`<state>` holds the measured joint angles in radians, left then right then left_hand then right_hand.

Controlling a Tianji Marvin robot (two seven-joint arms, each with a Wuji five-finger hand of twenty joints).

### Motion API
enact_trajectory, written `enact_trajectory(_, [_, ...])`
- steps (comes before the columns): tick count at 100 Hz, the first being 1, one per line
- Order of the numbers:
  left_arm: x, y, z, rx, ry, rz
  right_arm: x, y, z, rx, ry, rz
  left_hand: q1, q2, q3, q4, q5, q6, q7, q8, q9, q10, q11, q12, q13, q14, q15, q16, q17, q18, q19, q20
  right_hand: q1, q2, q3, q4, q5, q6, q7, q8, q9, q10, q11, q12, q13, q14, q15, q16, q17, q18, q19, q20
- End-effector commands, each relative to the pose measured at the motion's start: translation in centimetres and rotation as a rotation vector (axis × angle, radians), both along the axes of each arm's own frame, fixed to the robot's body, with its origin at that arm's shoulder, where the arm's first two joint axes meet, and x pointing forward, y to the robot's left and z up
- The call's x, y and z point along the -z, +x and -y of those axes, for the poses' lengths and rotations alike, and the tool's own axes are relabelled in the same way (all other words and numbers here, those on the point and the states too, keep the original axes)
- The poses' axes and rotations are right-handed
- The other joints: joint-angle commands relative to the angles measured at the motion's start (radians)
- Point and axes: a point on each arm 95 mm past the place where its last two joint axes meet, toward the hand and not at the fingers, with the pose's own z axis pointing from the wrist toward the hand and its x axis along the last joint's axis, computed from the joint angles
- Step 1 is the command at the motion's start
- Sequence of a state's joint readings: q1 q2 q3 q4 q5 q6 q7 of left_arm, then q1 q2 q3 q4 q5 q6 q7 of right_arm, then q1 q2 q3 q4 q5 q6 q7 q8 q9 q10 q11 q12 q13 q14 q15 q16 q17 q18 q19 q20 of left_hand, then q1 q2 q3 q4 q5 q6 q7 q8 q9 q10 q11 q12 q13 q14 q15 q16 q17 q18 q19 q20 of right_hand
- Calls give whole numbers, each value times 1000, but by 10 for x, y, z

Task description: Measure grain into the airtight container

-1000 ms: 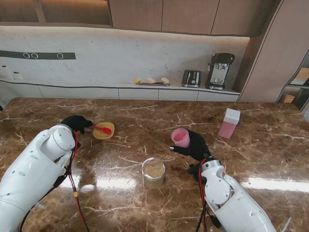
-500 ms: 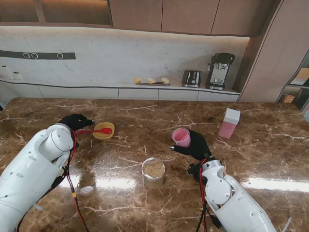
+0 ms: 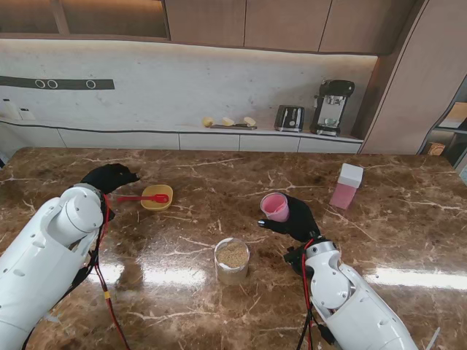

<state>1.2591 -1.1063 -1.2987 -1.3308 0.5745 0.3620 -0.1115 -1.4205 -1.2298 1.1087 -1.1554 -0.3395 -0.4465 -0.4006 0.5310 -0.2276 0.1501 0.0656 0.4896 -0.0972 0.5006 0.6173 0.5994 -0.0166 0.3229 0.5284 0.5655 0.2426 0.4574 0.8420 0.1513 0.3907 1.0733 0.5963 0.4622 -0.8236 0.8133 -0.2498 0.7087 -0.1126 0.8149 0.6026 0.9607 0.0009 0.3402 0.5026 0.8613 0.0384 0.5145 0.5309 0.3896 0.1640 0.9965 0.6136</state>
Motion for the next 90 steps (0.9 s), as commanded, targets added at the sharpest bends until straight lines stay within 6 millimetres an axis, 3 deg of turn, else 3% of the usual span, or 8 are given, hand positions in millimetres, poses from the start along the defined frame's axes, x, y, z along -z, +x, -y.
enact_trajectory(1, [-8,-2,3,21,4,32,3,-1,-1,-3,0,-13,-17,28,-32,34,-15,-2,-42,-31,-30,6,-26,-25,-30,-24,-27,-23,-25,-16,-23,-9,74,200,194,-27,80,-143,57,7,-8,-14,1,5,11,-7,11,4,-8,2,-21,2])
enact_trajectory(16, [-21,-10,12,79,-2,88,4,-1,0,-5,1,-11,-15,30,-40,34,32,10,-129,-134,-32,11,-67,-90,-38,-38,-125,-139,-29,-25,-48,-5,73,200,193,-27,79,-143,57,8,-7,-13,1,5,12,-7,11,4,-7,2,-21,2])
enact_trajectory(50, [-37,-29,46,215,-64,171,4,-2,-1,-7,10,-6,-6,32,-58,28,65,26,-214,-228,-22,11,-109,-151,-42,-79,-230,-284,-58,-38,-111,-27,71,201,192,-27,79,-144,57,8,-7,-14,2,5,11,-7,11,4,-6,1,-19,2])
enact_trajectory(58, [-40,-33,54,240,-82,177,3,-2,-1,-6,15,-4,-5,33,-66,26,64,18,-254,-270,-22,6,-143,-199,-64,-102,-284,-360,-48,-41,-116,-33,71,202,192,-27,79,-144,57,8,-7,-14,2,5,11,-8,11,4,-6,2,-19,2])
enact_trajectory(72, [-39,-40,66,289,-105,156,2,-3,0,-4,19,3,-10,45,-93,20,31,9,-310,-326,-59,-4,-175,-264,-110,-132,-315,-438,-51,-115,-163,-77,69,202,190,-27,78,-143,56,7,-6,-13,2,5,10,-7,10,4,-5,1,-18,2])
enact_trajectory(84, [-37,-46,79,320,-132,176,1,-3,1,-3,26,12,-9,48,-103,21,45,16,-305,-332,-65,1,-169,-280,-132,-146,-317,-460,-85,-209,-251,-156,66,201,190,-27,73,-143,53,6,-6,-15,3,6,9,-9,9,3,-6,0,-19,2])
enact_trajectory(90, [-35,-49,85,342,-134,184,1,-3,1,-1,34,15,-12,52,-106,20,56,15,-298,-330,-69,1,-169,-281,-138,-150,-318,-463,-99,-234,-277,-174,63,201,189,-27,69,-142,50,3,-7,-14,3,6,9,-8,9,3,-7,-1,-19,2])
